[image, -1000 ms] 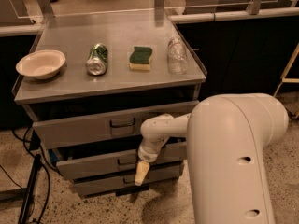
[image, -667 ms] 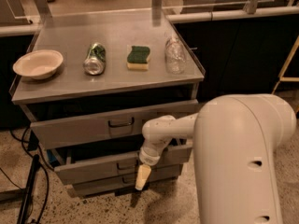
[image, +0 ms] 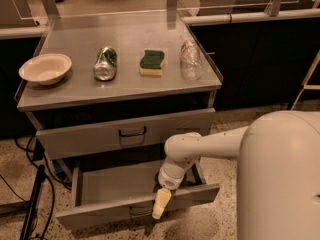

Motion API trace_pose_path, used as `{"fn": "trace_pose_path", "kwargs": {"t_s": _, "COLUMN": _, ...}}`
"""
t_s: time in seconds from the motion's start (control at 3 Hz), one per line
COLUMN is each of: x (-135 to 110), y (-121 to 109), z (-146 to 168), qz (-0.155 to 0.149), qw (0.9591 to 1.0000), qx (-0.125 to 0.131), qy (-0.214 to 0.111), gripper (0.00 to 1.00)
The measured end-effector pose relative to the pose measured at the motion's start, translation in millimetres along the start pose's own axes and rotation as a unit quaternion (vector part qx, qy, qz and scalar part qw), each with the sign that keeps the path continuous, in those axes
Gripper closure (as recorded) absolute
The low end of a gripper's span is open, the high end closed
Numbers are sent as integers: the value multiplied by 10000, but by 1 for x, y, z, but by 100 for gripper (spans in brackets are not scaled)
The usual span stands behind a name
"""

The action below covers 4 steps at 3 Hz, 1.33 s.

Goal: Open middle drawer

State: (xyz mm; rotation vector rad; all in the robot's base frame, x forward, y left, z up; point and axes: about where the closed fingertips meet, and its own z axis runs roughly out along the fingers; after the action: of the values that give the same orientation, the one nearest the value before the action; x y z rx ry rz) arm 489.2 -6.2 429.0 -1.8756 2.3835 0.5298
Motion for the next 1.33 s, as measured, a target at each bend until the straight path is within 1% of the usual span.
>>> {"fn": "trace_pose_path", "kwargs": {"t_s": 0.33, "x": 20, "y": 26, "z": 9, "qz": 64, "qw": 9997, "qx": -202, "qy": 82, "gripper": 0}}
{"fn": "trace_pose_path", "kwargs": {"t_s": 0.67, "x": 51, "y": 63, "z": 8, "qz": 356, "qw": 9984, "qx": -416, "qy": 149, "gripper": 0}}
{"fn": "trace_pose_path", "kwargs": {"t_s": 1.0, "x": 54, "y": 68, "z": 6, "qz": 385, "qw": 9981, "qx": -444, "qy": 171, "gripper": 0}}
{"fn": "trace_pose_path", "kwargs": {"t_s": 1.33, "x": 74, "y": 93, "z": -2, "qz": 531, "qw": 9965, "qx": -585, "qy": 282, "gripper": 0}}
